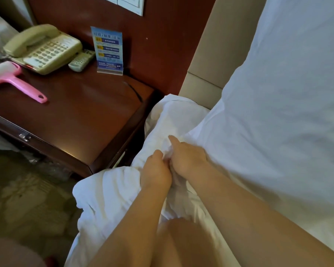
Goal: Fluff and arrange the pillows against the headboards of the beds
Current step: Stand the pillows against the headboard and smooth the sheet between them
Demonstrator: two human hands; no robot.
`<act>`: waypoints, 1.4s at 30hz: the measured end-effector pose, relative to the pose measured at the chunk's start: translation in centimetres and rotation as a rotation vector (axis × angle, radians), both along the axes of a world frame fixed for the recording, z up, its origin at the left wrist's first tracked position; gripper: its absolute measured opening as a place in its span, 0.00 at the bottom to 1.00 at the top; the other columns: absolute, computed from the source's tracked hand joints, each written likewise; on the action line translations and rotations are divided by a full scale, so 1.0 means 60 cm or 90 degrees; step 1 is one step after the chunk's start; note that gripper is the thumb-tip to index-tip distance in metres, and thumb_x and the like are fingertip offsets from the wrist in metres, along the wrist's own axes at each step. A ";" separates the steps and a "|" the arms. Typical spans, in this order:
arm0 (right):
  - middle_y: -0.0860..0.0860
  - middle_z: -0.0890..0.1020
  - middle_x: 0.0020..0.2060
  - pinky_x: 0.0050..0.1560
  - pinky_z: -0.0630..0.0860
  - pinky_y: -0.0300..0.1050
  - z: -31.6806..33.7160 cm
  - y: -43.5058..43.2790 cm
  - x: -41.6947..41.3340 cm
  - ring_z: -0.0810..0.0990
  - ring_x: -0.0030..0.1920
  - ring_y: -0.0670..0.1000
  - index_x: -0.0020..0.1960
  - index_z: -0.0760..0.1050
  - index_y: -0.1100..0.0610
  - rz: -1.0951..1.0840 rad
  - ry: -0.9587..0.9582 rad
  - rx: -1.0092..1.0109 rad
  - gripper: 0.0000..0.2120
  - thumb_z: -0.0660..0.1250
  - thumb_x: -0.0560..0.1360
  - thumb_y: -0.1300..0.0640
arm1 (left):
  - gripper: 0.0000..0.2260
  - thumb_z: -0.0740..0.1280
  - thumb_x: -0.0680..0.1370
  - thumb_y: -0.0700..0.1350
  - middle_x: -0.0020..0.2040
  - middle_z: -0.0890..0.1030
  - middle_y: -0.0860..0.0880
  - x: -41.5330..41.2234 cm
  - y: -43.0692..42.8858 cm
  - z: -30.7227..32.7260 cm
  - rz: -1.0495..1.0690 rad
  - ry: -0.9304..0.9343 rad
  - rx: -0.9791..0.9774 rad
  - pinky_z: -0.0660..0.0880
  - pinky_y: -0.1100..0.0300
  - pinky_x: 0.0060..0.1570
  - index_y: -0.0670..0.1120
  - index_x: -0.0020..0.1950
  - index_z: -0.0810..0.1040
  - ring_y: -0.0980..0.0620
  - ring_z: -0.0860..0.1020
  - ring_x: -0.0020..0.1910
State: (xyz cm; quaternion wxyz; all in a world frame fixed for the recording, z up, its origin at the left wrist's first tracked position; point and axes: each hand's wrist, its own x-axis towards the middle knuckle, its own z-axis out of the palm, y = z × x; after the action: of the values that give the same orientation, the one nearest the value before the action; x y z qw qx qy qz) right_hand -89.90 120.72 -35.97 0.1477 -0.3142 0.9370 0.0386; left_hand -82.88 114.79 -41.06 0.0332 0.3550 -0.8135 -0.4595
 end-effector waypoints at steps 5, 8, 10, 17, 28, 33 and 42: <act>0.54 0.78 0.51 0.43 0.68 0.49 0.000 -0.011 0.026 0.78 0.48 0.56 0.56 0.71 0.57 0.084 0.071 0.032 0.08 0.55 0.80 0.58 | 0.07 0.57 0.80 0.43 0.43 0.75 0.48 0.013 -0.008 0.009 -0.027 -0.046 -0.010 0.66 0.59 0.34 0.46 0.41 0.69 0.48 0.73 0.40; 0.55 0.77 0.51 0.48 0.69 0.48 -0.005 -0.010 0.051 0.77 0.49 0.56 0.53 0.71 0.58 0.162 0.042 0.008 0.08 0.55 0.80 0.59 | 0.08 0.58 0.79 0.44 0.50 0.77 0.46 0.031 -0.015 0.011 -0.059 -0.100 -0.053 0.70 0.56 0.40 0.44 0.49 0.76 0.46 0.77 0.47; 0.55 0.76 0.51 0.49 0.69 0.48 -0.007 -0.003 0.057 0.77 0.49 0.57 0.54 0.71 0.58 0.191 0.026 0.024 0.08 0.55 0.80 0.60 | 0.08 0.59 0.79 0.43 0.53 0.77 0.45 0.041 -0.012 0.013 -0.083 -0.122 -0.082 0.72 0.56 0.42 0.44 0.52 0.77 0.45 0.78 0.49; 0.54 0.78 0.52 0.51 0.74 0.51 0.007 0.051 0.103 0.77 0.51 0.56 0.61 0.70 0.55 0.141 0.054 -0.139 0.11 0.55 0.80 0.57 | 0.07 0.61 0.78 0.41 0.48 0.75 0.43 0.061 0.000 0.049 -0.099 0.018 -0.054 0.68 0.55 0.39 0.42 0.55 0.67 0.45 0.75 0.43; 0.55 0.78 0.28 0.24 0.73 0.44 0.034 0.313 0.118 0.79 0.27 0.58 0.31 0.74 0.58 0.104 0.235 -0.166 0.13 0.59 0.70 0.54 | 0.05 0.60 0.75 0.39 0.38 0.74 0.50 0.047 0.157 0.162 -0.350 0.081 -0.199 0.67 0.61 0.31 0.47 0.46 0.73 0.50 0.74 0.36; 0.56 0.81 0.32 0.28 0.74 0.45 0.047 0.447 0.125 0.81 0.32 0.59 0.35 0.78 0.61 0.055 0.225 -0.113 0.08 0.74 0.68 0.58 | 0.10 0.62 0.75 0.40 0.41 0.74 0.50 0.048 0.291 0.198 -0.464 0.112 -0.264 0.72 0.56 0.41 0.48 0.55 0.73 0.47 0.73 0.42; 0.58 0.77 0.51 0.48 0.72 0.48 0.025 0.668 0.071 0.77 0.52 0.60 0.52 0.76 0.63 -0.307 0.194 -0.069 0.09 0.61 0.77 0.59 | 0.12 0.59 0.79 0.42 0.56 0.77 0.47 0.021 0.500 0.143 -0.647 0.049 -0.377 0.72 0.56 0.50 0.47 0.62 0.74 0.46 0.76 0.54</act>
State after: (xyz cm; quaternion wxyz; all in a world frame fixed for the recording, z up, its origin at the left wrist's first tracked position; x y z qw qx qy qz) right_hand -85.62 160.78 -34.44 -0.0068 -0.0801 0.9968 -0.0011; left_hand -81.61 144.79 -32.47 -0.0640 -0.1207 -0.9735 -0.1833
